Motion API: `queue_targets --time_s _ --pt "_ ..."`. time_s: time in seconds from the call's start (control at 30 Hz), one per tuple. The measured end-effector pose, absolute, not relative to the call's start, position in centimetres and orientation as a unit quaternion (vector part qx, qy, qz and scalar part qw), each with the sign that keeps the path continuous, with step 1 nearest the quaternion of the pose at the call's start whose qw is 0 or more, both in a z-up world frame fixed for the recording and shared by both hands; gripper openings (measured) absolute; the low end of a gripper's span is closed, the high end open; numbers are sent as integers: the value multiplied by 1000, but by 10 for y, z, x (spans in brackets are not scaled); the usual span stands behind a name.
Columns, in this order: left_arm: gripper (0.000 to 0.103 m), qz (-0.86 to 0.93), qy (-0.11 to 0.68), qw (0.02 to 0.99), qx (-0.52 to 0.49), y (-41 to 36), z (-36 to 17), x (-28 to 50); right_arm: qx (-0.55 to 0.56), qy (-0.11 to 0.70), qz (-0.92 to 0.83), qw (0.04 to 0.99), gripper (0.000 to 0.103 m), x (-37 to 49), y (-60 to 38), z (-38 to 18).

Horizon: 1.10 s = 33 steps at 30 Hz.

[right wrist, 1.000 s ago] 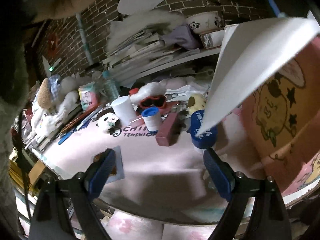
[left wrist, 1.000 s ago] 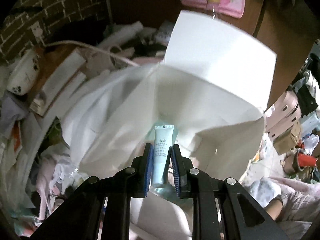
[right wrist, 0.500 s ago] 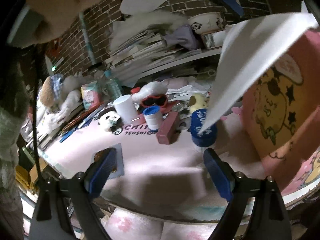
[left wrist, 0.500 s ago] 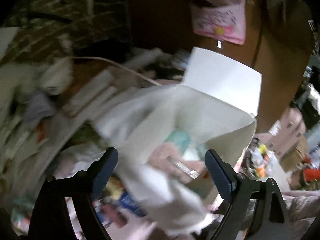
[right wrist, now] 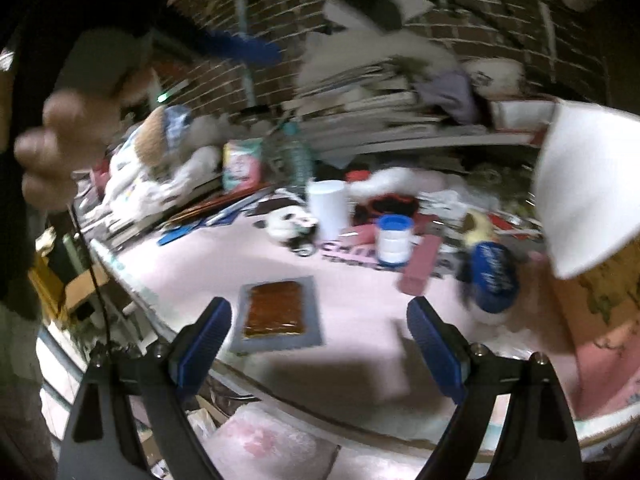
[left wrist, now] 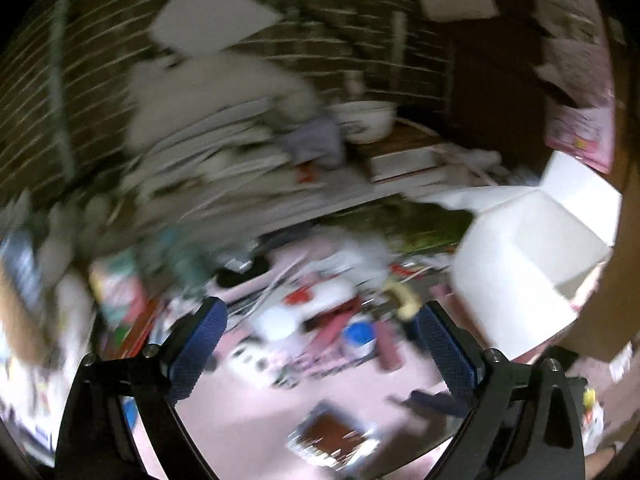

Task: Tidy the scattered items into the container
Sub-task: 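Grasp the brown sauce packet with the right gripper and lift it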

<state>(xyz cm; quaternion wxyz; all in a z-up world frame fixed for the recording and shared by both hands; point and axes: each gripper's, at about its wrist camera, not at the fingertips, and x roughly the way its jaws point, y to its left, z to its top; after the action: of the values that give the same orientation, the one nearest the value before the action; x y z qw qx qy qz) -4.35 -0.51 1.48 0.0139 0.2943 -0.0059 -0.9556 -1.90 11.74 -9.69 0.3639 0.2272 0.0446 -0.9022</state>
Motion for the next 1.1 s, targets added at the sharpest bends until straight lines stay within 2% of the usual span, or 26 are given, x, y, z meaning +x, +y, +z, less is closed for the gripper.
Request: queue_targets --time_s 0.07,0.1,0.23,0.33,0.63,0.67,0.7,1.1 --pt "96 -953 4 34 301 -20 2 -35 222 62 -899 372 88 -17 108 -99" --pt "96 -952 12 38 305 -27 -4 -30 220 71 -898 374 84 -16 103 -101" --pt "96 -945 57 41 319 -50 -25 -19 235 86 -889 384 55 -24 92 -109" --pt "96 -941 77 46 325 -58 -35 -16 237 91 -886 388 46 -28 89 -114" --pt "96 -935 86 53 339 -61 -50 -20 219 90 -890 390 44 -26 92 -116" --pt "96 -935 87 53 339 -60 -51 -19 213 93 -891 389 42 -24 92 -115" --pt "96 -935 88 53 340 -61 -52 -19 206 102 -894 385 34 -21 90 -113" --pt "96 -934 93 53 341 -64 -52 -18 225 110 -886 391 34 -32 86 -112"
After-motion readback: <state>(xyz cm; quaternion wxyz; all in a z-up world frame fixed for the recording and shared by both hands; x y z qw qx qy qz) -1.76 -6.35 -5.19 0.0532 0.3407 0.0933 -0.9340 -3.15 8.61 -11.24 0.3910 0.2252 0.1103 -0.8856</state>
